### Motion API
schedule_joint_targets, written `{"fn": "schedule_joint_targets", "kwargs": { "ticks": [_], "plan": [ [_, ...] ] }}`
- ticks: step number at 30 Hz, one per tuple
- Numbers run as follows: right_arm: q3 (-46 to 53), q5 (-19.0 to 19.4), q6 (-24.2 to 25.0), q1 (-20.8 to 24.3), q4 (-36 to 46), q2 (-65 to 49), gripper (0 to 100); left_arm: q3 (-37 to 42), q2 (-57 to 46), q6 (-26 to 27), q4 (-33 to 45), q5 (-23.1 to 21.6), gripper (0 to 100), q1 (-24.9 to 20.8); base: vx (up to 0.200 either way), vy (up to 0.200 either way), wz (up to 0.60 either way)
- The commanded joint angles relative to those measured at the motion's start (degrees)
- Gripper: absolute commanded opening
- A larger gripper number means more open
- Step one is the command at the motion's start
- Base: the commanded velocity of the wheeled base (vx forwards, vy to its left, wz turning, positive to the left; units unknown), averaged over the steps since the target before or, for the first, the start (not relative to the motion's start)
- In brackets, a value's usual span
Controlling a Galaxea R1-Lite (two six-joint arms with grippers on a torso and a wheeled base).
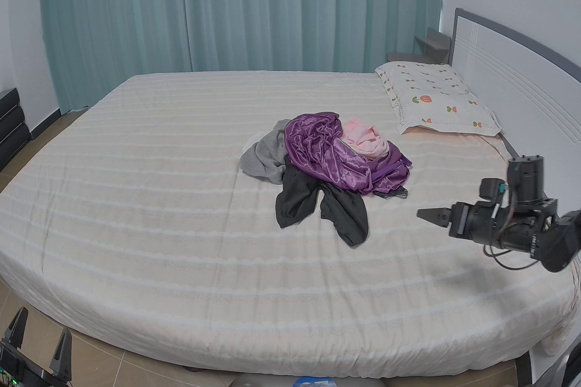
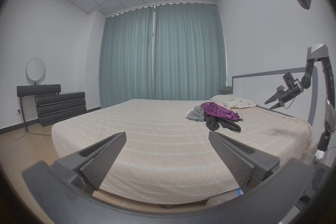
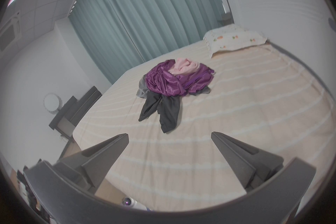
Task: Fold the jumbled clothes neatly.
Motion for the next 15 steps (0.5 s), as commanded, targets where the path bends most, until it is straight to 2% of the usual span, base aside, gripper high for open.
{"fn": "schedule_joint_targets", "kwargs": {
  "ticks": [1,8,15],
  "plan": [
    [-14.0,-0.5,8.0,4.6,-4.3,23.2,100,1.0,-1.0,0.0,0.0,0.0,100,0.0,0.0,0.0,0.0],
    [-21.3,-1.3,11.3,6.7,-4.3,31.5,100,1.0,-1.0,0.0,0.0,0.0,100,0.0,0.0,0.0,0.0],
    [-30.9,-5.1,13.1,6.7,-4.4,41.6,100,1.0,-1.0,0.1,0.0,0.0,100,0.0,0.0,0.0,0.0]
  ]
}}
